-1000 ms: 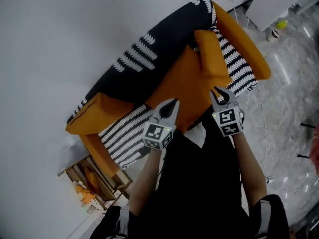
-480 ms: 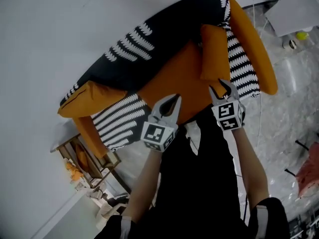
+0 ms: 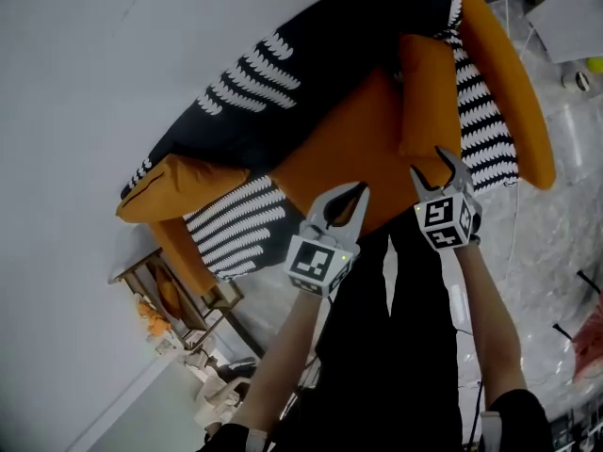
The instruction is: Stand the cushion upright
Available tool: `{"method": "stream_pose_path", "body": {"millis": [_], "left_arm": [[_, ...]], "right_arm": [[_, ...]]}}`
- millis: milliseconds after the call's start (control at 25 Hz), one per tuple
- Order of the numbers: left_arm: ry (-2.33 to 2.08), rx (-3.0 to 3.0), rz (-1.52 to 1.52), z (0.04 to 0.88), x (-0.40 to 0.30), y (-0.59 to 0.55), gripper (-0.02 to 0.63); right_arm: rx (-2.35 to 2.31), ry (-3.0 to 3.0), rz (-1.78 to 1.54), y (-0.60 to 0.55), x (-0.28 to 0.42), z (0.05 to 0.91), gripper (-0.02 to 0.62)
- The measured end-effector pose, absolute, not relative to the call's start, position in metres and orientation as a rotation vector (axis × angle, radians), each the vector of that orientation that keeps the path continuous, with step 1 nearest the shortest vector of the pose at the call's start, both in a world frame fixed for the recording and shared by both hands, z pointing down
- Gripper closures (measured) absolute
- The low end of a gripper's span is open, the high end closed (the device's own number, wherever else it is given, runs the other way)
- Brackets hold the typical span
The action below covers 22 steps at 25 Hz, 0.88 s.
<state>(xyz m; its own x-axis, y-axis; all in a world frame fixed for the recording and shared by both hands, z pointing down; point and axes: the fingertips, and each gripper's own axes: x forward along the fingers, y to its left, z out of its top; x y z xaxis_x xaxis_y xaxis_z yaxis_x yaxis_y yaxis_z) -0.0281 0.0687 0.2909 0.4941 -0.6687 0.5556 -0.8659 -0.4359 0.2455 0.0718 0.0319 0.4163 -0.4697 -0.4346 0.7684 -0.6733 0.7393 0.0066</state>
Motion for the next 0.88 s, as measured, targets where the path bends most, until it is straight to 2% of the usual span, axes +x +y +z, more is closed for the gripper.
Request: {"method": "stream_pose_path", "body": {"millis": [560,880], "left_arm": [[-1.22,2.18,0.546,0.368,-0.048,0.09,0.594],[-1.213,2.164,0.54,0.399,-0.052,0.1,0.594]], "right_arm": [[0.874,-2.024,0.134,0.03,0.06,0.49,0.207],[0.916,-1.966,-0.015,0.02,0.055,0.521,0.186]]}}
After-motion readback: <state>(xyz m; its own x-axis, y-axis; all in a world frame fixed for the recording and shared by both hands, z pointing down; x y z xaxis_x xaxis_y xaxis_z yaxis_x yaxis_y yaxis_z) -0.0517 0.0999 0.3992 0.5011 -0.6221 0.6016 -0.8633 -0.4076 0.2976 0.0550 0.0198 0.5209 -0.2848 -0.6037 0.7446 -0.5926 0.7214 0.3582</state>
